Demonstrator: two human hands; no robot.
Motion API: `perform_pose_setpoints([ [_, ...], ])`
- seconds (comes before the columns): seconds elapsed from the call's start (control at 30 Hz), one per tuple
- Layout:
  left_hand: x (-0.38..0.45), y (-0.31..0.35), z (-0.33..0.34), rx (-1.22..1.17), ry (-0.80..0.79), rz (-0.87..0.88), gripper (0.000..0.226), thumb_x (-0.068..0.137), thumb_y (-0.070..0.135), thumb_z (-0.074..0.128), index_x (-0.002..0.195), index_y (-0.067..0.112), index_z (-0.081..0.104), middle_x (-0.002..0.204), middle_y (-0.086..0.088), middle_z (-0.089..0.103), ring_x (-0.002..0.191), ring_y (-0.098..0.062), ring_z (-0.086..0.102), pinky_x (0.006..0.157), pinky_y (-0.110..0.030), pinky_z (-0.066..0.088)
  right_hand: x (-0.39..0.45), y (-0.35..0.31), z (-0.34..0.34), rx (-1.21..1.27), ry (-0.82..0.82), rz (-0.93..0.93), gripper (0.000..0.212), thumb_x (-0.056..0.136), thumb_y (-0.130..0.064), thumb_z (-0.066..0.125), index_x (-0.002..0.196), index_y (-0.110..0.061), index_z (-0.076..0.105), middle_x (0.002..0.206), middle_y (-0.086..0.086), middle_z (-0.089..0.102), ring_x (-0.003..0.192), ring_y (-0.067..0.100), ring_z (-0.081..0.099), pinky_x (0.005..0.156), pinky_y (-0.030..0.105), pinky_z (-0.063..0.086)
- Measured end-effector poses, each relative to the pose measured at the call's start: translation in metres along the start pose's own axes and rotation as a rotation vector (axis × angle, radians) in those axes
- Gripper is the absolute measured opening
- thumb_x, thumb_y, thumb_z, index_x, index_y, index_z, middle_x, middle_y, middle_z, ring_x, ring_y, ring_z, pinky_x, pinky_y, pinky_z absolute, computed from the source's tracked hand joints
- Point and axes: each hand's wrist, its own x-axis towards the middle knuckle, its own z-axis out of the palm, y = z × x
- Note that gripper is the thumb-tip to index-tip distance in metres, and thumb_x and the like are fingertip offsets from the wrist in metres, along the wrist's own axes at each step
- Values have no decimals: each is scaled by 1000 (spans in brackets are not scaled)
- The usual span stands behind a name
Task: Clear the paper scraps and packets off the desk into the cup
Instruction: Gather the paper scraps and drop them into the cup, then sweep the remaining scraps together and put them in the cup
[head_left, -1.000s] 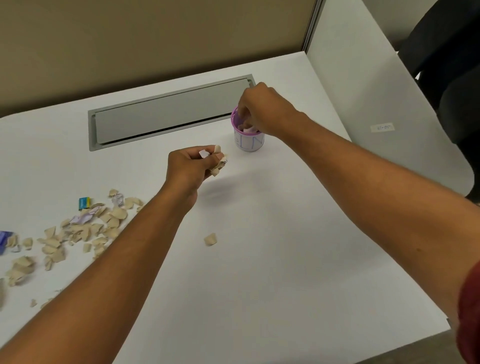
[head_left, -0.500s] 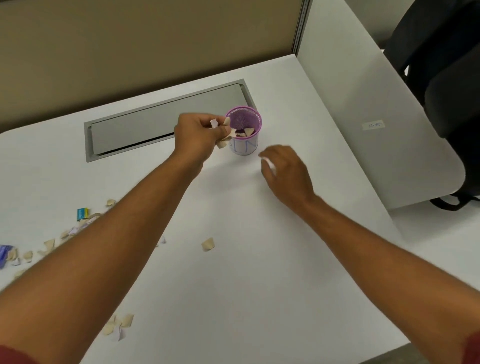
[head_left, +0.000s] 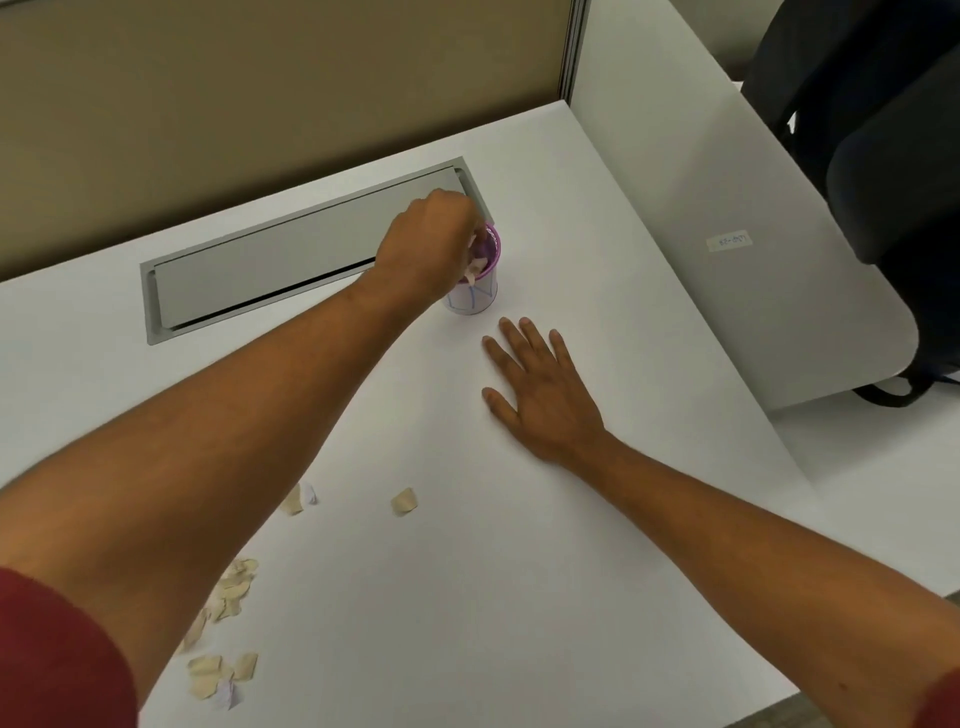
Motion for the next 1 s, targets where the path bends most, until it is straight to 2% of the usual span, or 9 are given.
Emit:
perform_pose_setpoints([
  [0.17,2,-1,-19,-2,45,-3,48,87,12,80,132,15,66,132,-14,67,120,-36,63,79,-33,42,0,0,0,15,8,6,65,105,-54,32,162,-24,28,173,3,18,161,25,11,129,51,11],
  [0.3,-2,4,-12,37,52,29,28,91,15,77,119,12,74,123,-16,72,110,-36,68,78,-34,44,1,0,0,29,13,12,64,105,-52,32,162,-24,29,172,4,19,161,25,12,129,51,10],
  [0.37,-5,6,-6,24,26,37,26,93,17,75,118,11,75,123,-16,73,110,-34,69,81,-33,46,1,-1,-2,42,16,12,63,105,-52,33,161,-24,31,172,3,20,161,24,12,129,51,10],
  [0.53,-18,-7,-9,-292,99,-71,23,93,15,76,116,13,78,114,-7,77,105,-22,71,83,-25,53,-1,-1,-1,91,34,12,61,105,-50,37,158,-20,40,170,5,28,159,26,18,129,51,13],
  [0.63,-58,-25,-14,-441,176,-115,22,92,17,78,115,15,78,109,-2,79,94,-12,69,81,-18,52,-3,-1,-1,141,98,-1,53,104,-42,46,148,-13,52,161,10,43,153,30,33,126,51,22],
  [0.73,-122,-55,-3,-458,244,-164,18,94,25,77,111,20,79,107,4,79,94,-11,70,86,-28,58,-13,-11,-5,173,197,-49,42,100,-35,59,136,-14,62,144,8,56,129,29,54,107,49,43],
  [0.83,-201,-87,25,-389,281,-241,14,96,28,74,108,22,77,111,5,77,105,-19,68,97,-38,53,-35,-48,-11,325,48,-32,48,96,-41,68,136,-17,61,136,-1,48,104,16,56,85,34,52],
  [0.9,-253,-103,51,-365,298,-302,16,97,25,73,111,19,76,118,1,76,113,-26,66,103,-39,49,-50,-77,-9,444,-120,-7,54,91,-43,74,138,-18,61,132,-7,44,96,8,51,82,26,47],
  [1.0,-317,-118,95,-271,225,-385,35,101,32,66,132,17,68,144,-7,64,139,-32,53,119,-47,38,-58,-115,-1,508,-222,-2,41,90,-30,78,128,-19,68,116,-7,52,83,7,50,78,19,40],
])
